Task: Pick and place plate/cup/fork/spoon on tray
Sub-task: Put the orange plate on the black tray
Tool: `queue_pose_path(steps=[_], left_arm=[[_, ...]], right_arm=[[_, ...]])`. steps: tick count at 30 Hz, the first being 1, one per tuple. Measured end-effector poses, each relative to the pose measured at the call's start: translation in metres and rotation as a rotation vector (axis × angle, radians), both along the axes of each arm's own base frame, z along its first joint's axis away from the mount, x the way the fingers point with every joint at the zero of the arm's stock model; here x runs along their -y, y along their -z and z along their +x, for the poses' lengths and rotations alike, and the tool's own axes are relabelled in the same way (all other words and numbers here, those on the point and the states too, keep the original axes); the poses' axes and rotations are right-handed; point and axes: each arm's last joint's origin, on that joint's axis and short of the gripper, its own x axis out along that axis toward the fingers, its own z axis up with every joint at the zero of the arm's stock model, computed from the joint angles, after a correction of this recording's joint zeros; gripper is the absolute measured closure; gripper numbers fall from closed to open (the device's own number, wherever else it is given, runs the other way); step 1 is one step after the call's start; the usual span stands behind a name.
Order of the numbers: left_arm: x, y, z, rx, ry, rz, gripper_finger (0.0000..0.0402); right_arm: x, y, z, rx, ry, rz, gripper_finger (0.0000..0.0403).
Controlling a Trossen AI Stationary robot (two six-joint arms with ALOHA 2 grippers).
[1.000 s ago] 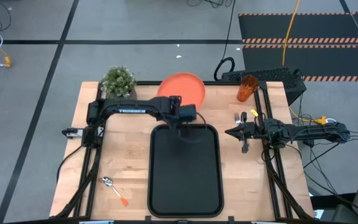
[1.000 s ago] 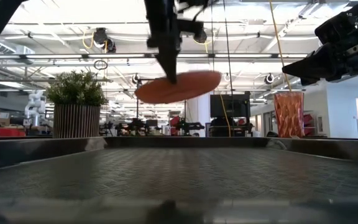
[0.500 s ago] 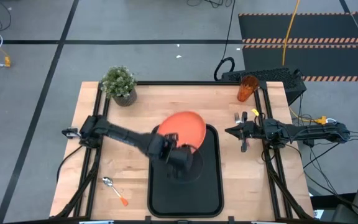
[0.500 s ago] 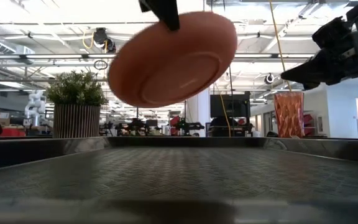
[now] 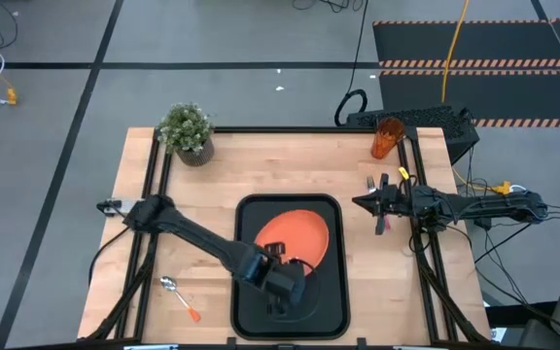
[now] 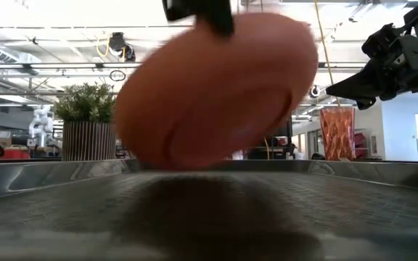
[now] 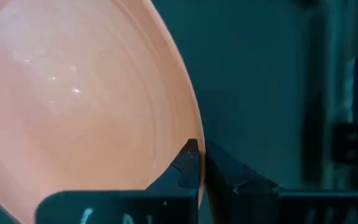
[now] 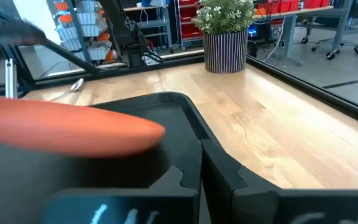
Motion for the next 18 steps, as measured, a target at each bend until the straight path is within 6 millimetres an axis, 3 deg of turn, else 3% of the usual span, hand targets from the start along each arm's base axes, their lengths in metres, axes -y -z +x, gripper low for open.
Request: queue_pose_path(steps=[3,7,11,18], left_arm=[[-0.001,0.023,0.008,-0.060,0.006,0.000,0.0394],[-0.003,0.039,0.011,-0.111,-0.006,0.013,0.0394],[-0.003,0.039,0.011,-0.130,-0.035,-0.017,0.0394],[0.000,0.039,0.012,-0.137,-0.031,-0.102,0.0355]], right_arm=[[0.000,0.000,0.000,-0.009,-0.003,-0.014,0.0403],[0.000,0.002,0.000,-0.023,-0.005,-0.029,0.0403],[0.000,0.002,0.000,-0.034,-0.008,-0.045,0.0403],[0.000,0.003,0.000,-0.036,-0.005,-0.031,0.0403]])
